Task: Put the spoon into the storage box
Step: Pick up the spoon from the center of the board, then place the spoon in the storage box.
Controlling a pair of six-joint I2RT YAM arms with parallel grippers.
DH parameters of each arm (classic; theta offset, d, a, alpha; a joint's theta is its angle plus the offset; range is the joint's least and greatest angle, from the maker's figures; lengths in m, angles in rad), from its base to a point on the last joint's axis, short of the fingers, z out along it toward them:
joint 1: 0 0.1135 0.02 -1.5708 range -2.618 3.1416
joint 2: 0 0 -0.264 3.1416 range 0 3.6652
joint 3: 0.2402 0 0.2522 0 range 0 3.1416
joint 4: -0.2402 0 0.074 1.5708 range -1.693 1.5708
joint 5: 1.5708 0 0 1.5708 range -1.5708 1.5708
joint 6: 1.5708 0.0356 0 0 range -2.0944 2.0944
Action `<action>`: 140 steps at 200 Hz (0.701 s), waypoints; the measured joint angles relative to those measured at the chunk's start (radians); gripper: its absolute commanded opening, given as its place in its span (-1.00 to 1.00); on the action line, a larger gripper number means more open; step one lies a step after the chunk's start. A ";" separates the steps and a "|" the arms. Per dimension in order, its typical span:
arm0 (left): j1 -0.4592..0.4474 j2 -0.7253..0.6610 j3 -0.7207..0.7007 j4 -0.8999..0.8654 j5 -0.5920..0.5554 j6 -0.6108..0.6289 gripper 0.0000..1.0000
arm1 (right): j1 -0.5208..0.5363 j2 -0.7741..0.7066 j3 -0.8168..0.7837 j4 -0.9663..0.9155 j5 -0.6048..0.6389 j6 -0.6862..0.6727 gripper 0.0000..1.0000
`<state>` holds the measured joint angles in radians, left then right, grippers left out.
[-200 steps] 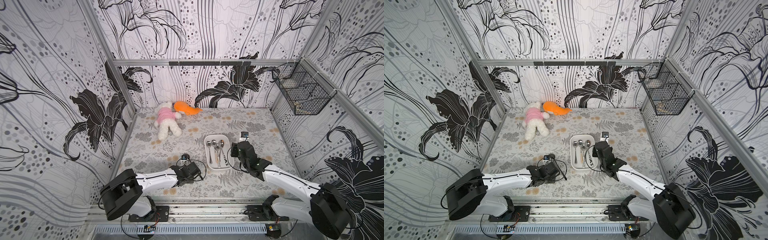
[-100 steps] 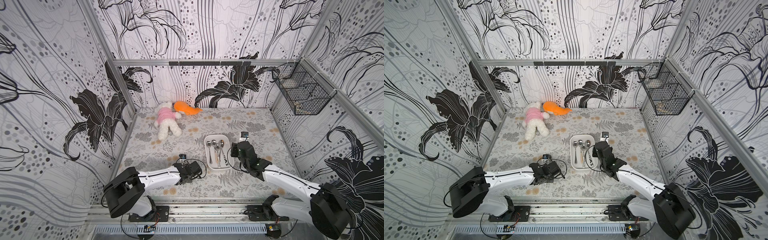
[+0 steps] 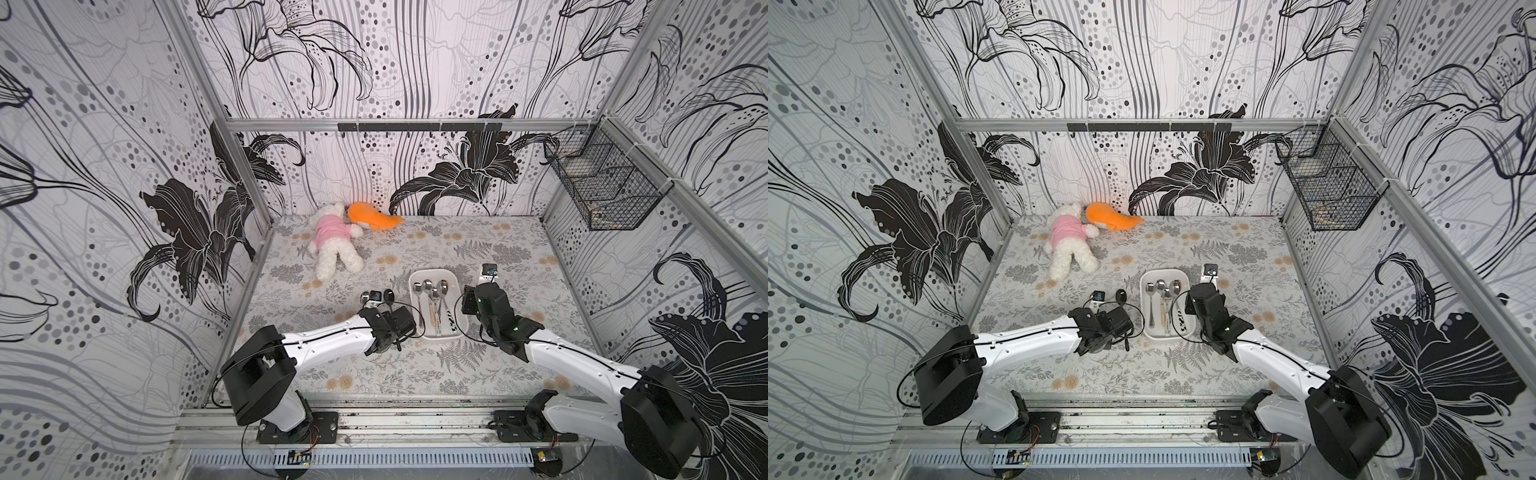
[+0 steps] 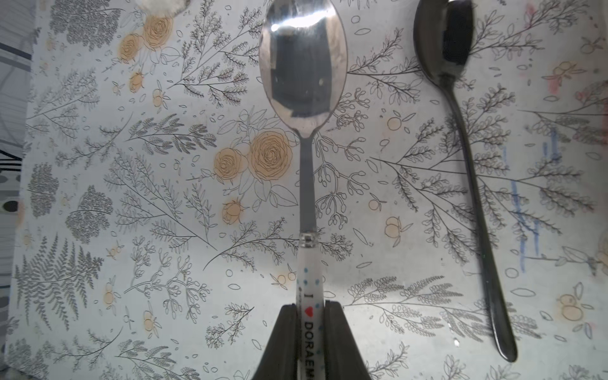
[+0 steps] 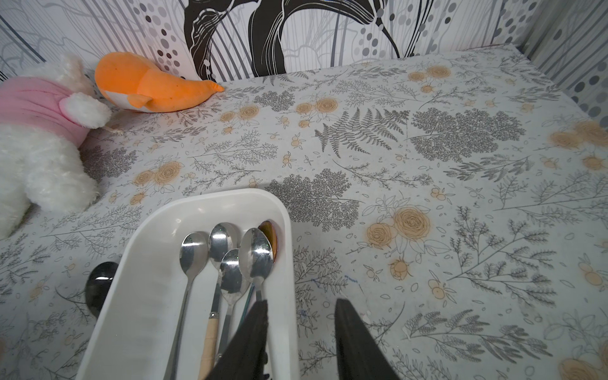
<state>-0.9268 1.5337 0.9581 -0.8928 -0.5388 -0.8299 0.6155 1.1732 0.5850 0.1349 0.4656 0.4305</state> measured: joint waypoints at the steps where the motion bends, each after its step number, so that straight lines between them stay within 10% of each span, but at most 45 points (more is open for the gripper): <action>1: 0.000 0.000 0.000 -0.001 0.000 0.000 -1.00 | 0.000 0.000 0.000 0.000 0.000 0.000 -0.23; 74: 0.013 -0.119 0.024 0.167 0.161 0.076 -1.00 | 0.000 0.000 0.000 -0.014 0.043 0.003 -0.26; 140: -0.027 0.146 0.351 0.278 0.241 0.088 -1.00 | 0.000 -0.009 0.000 -0.068 0.160 0.042 -0.27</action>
<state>-0.9543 1.6802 1.3090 -0.6151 -0.2974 -0.7418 0.6155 1.1641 0.5850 0.0669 0.6258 0.4721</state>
